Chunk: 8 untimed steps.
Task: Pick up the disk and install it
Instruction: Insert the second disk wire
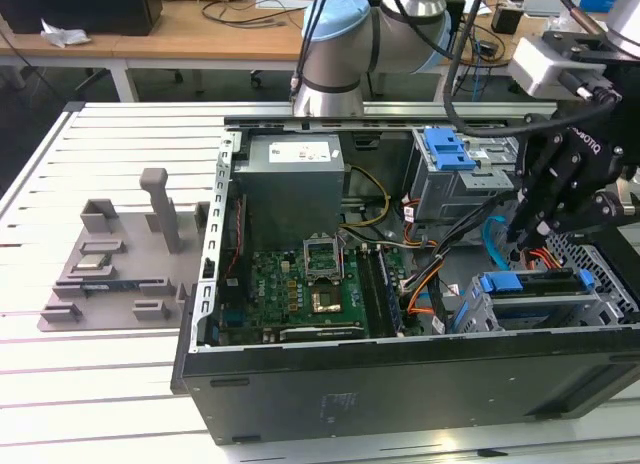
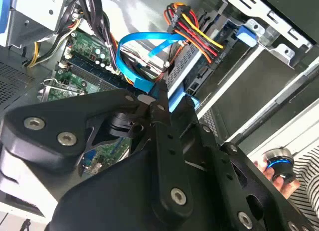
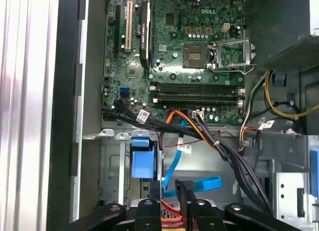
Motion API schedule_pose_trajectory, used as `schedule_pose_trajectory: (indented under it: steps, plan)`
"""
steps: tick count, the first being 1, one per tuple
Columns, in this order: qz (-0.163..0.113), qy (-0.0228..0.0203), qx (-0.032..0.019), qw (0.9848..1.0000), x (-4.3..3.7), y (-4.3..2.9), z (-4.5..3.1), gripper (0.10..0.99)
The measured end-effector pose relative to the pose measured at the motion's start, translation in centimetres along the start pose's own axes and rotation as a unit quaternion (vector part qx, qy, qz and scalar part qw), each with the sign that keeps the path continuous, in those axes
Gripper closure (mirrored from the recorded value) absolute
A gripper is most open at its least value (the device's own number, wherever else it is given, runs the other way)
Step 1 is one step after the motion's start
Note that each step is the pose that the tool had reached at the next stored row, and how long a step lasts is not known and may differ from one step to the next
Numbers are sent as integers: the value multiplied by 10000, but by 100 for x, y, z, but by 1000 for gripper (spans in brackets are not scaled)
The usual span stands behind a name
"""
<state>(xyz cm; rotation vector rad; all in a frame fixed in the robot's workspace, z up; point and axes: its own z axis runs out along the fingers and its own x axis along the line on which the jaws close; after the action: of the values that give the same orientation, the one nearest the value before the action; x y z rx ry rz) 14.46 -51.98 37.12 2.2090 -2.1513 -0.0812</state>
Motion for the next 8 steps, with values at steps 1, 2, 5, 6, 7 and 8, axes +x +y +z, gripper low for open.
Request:
schedule_pose_trajectory:
  steps: [1,2,5,6,7,8]
  plan:
    - [-36,4,3,10000,-27,-1,8,788]
    - [-40,-33,14,10000,-28,11,-78,788]
    - [-63,-69,16,10000,-28,14,-67,788]
    - [-78,-73,17,9999,-28,13,-53,788]
    - [-95,-77,17,9999,-28,13,-38,788]
    - [-112,-78,17,9999,-28,12,-19,788]
